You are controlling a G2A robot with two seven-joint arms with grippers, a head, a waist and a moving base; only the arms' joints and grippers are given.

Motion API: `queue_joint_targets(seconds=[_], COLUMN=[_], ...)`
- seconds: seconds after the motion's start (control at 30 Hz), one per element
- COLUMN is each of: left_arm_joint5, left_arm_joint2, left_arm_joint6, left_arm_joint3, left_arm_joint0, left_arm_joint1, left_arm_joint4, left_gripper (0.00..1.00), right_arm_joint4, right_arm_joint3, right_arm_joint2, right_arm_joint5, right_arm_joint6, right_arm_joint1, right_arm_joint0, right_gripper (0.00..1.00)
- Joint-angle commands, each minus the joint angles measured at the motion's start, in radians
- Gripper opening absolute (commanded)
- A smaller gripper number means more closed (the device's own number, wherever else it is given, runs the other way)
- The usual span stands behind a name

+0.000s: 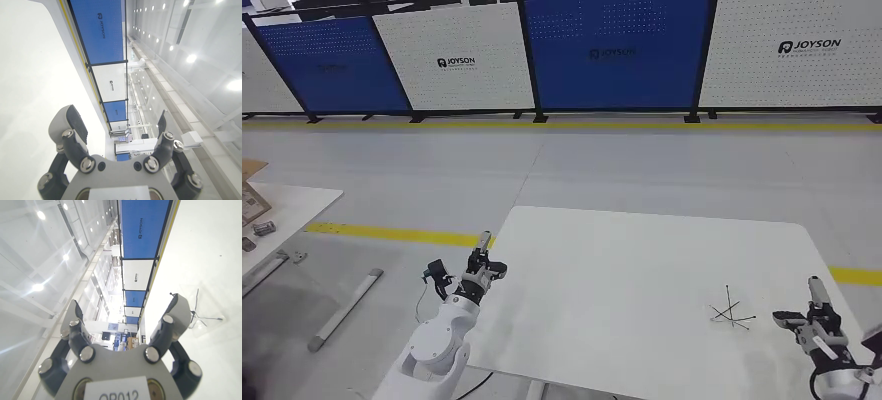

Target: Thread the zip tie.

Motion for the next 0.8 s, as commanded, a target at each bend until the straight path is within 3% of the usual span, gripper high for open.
queue_joint_targets(seconds=[0.0,0.1,0.33,0.43,0.77], left_arm_joint5=[0.000,0.000,0.000,0.000,0.000], left_arm_joint2=[0.000,0.000,0.000,0.000,0.000], left_arm_joint6=[0.000,0.000,0.000,0.000,0.000], left_arm_joint3=[0.000,0.000,0.000,0.000,0.000], left_arm_joint0=[0.000,0.000,0.000,0.000,0.000], left_arm_joint1=[0.000,0.000,0.000,0.000,0.000], left_arm_joint4=[0.000,0.000,0.000,0.000,0.000], left_gripper=[1.00,1.00,1.00,1.00,1.00], right_arm_joint4=[0.000,-0.012,-0.046,-0.101,-0.102], right_arm_joint3=[0.000,-0.016,0.028,0.055,0.062], right_arm_joint2=[0.000,-0.001,0.095,0.086,0.086], right_arm_joint5=[0.000,-0.003,0.089,0.139,0.147], right_arm_joint6=[0.000,0.033,0.443,0.600,0.617], right_arm_joint1=[0.000,0.002,0.037,0.052,0.053], right_arm_joint0=[0.000,0.006,0.083,0.132,0.138], right_gripper=[1.00,1.00,1.00,1.00,1.00])
